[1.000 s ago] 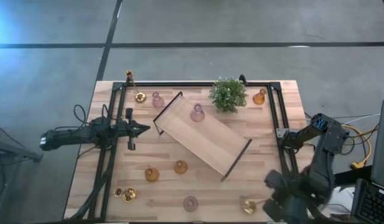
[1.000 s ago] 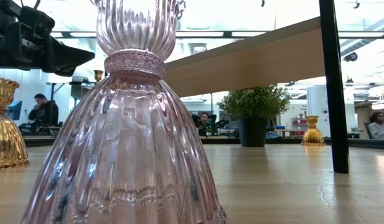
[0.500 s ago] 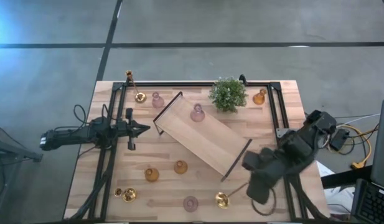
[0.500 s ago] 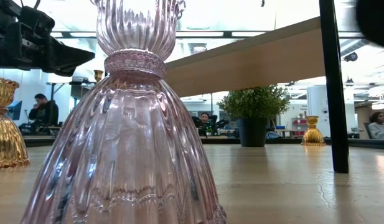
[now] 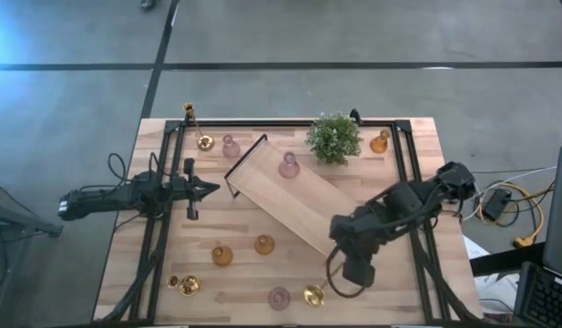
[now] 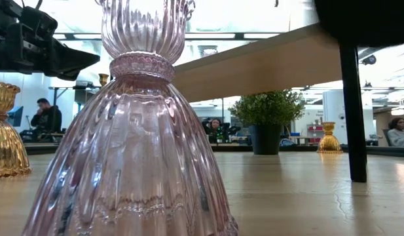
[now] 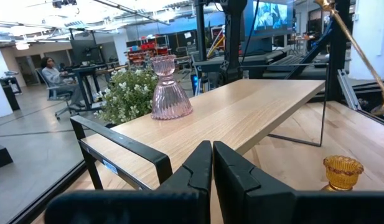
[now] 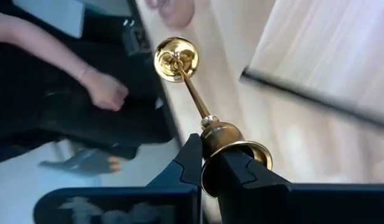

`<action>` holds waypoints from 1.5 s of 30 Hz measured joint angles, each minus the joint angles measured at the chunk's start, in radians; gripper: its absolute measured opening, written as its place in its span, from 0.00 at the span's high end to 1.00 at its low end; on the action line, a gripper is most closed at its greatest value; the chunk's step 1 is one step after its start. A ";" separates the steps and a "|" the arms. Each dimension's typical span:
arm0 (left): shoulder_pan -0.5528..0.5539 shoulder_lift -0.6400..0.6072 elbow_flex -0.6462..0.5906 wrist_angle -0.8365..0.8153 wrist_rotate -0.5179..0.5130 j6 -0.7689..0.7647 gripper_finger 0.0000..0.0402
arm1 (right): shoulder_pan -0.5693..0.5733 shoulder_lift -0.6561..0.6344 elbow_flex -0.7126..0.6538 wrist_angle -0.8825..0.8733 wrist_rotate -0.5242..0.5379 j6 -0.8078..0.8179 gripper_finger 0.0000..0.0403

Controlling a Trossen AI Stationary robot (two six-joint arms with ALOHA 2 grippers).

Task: Pick & Place candle stick holders
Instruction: Move the gold candle holder to the center of the table

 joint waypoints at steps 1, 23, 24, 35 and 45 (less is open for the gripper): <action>0.000 0.000 0.000 0.000 0.000 0.000 0.95 | 0.010 -0.009 -0.010 -0.001 -0.010 0.040 0.97; 0.000 0.000 0.000 0.000 0.000 0.000 0.95 | 0.068 -0.538 -0.549 -0.002 0.047 0.507 0.97; 0.000 0.000 0.000 0.000 0.000 0.000 0.95 | 0.068 -0.557 -0.580 -0.002 0.047 0.510 0.97; 0.000 0.000 0.000 0.000 0.000 0.000 0.95 | 0.069 -0.544 -0.702 -0.003 0.027 0.428 0.97; 0.000 0.000 0.000 0.000 0.000 0.000 0.95 | 0.085 -0.305 -0.479 0.001 0.087 0.258 0.97</action>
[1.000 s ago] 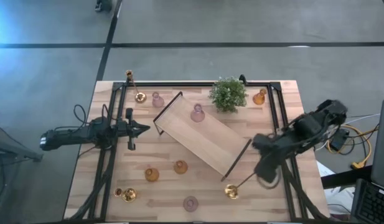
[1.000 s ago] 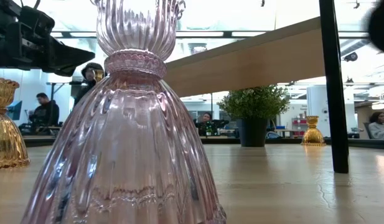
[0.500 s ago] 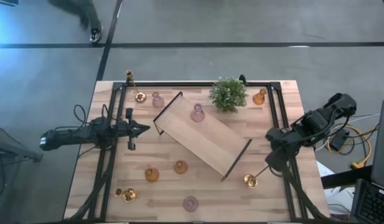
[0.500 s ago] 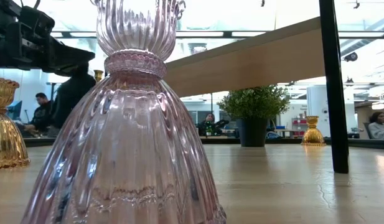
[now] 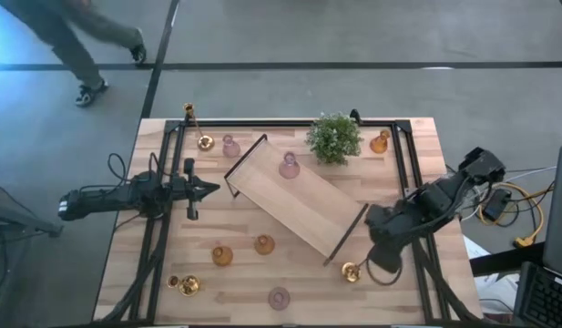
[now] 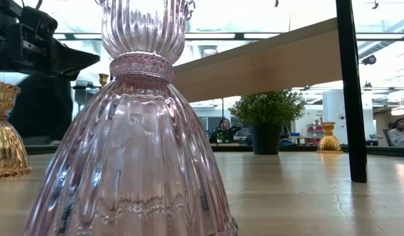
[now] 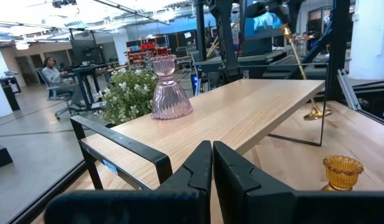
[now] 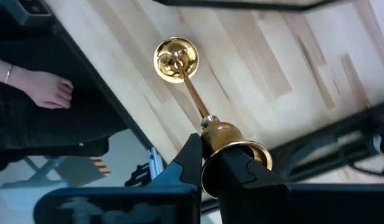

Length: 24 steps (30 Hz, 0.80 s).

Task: Pick & Place candle stick holders
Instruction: Move the gold candle holder to the center of the table

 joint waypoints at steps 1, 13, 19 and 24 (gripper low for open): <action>0.000 0.000 0.000 0.000 0.000 0.000 0.95 | 0.001 0.023 0.021 0.000 0.007 -0.015 0.97; 0.000 0.000 0.000 0.000 0.000 0.000 0.95 | 0.018 0.232 0.229 -0.002 0.009 -0.076 0.97; 0.000 0.000 0.000 0.000 0.000 0.000 0.95 | 0.019 0.319 0.305 -0.001 0.010 -0.131 0.97; 0.000 0.000 0.000 0.000 0.000 0.000 0.95 | 0.019 0.369 0.327 -0.002 0.013 -0.173 0.97</action>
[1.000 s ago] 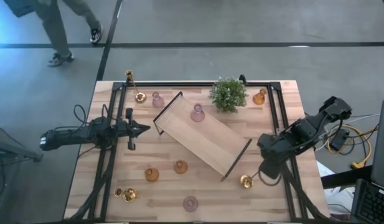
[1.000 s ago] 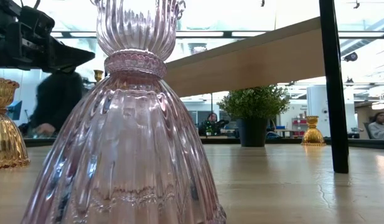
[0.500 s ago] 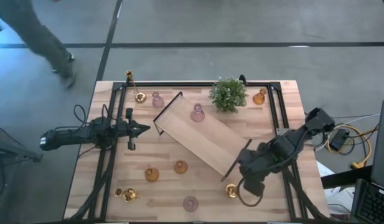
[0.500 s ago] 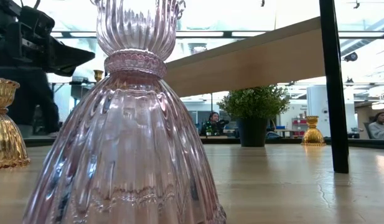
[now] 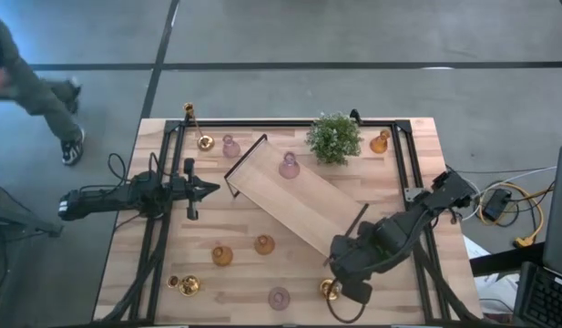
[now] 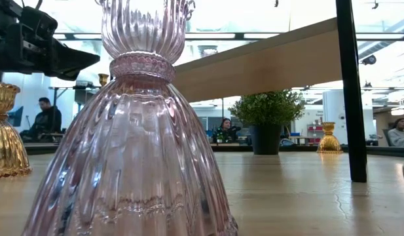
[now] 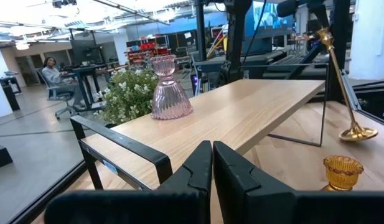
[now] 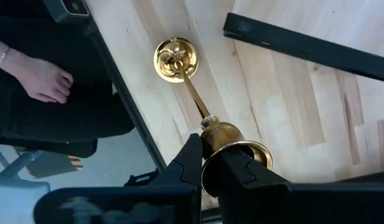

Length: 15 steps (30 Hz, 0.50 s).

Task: Pick & Place candle stick holders
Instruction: Move the gold candle holder to the center of the table

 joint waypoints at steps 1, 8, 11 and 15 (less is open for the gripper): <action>0.000 0.000 0.000 0.000 0.000 0.000 0.95 | 0.000 0.006 0.002 0.000 0.000 -0.002 0.97; 0.000 0.000 0.000 0.000 0.000 0.000 0.95 | 0.000 0.017 0.009 0.001 0.048 -0.012 0.97; 0.000 0.000 0.000 0.000 0.000 0.000 0.95 | -0.007 0.017 0.009 0.002 0.083 -0.039 0.97; 0.000 0.000 0.000 0.000 0.000 0.000 0.95 | -0.025 0.016 0.004 0.002 0.079 -0.062 0.97</action>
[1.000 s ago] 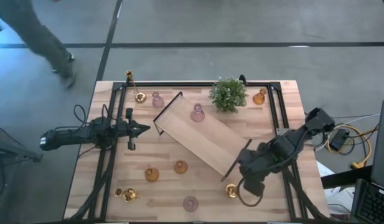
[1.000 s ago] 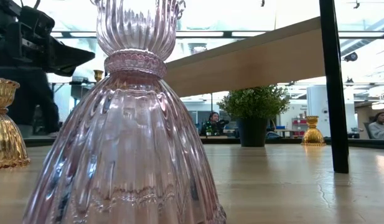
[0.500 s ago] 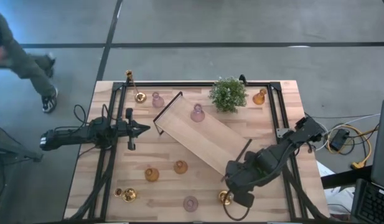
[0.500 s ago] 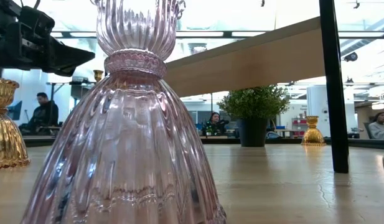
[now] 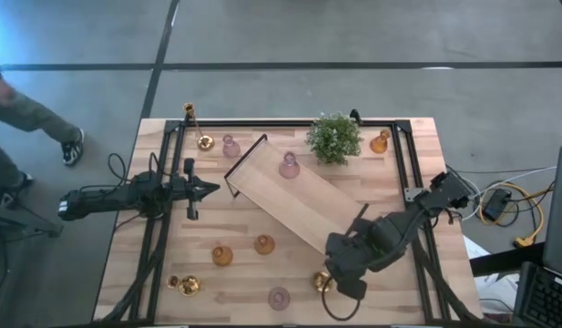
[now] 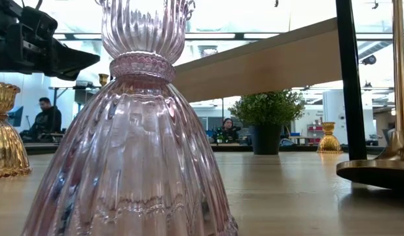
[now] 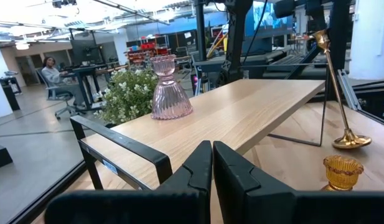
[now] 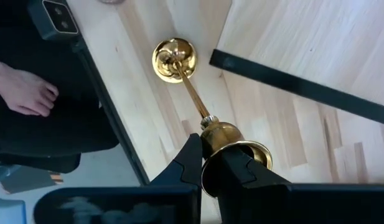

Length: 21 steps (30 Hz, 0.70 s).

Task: Pick & Place candle stick holders
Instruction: Move the gold candle holder to the center of the table

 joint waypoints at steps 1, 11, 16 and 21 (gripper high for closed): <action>0.000 0.000 0.000 0.000 0.000 0.000 0.95 | -0.001 0.000 -0.001 0.000 -0.002 0.000 0.97; 0.000 0.000 0.000 0.000 0.000 0.000 0.95 | -0.004 0.000 0.004 -0.002 -0.009 0.008 0.96; 0.000 0.000 0.000 0.000 0.000 0.000 0.95 | -0.004 0.000 0.008 -0.004 -0.012 0.029 0.92; 0.000 0.000 0.000 0.000 0.000 0.000 0.95 | -0.005 0.000 0.031 -0.003 -0.022 0.038 0.89</action>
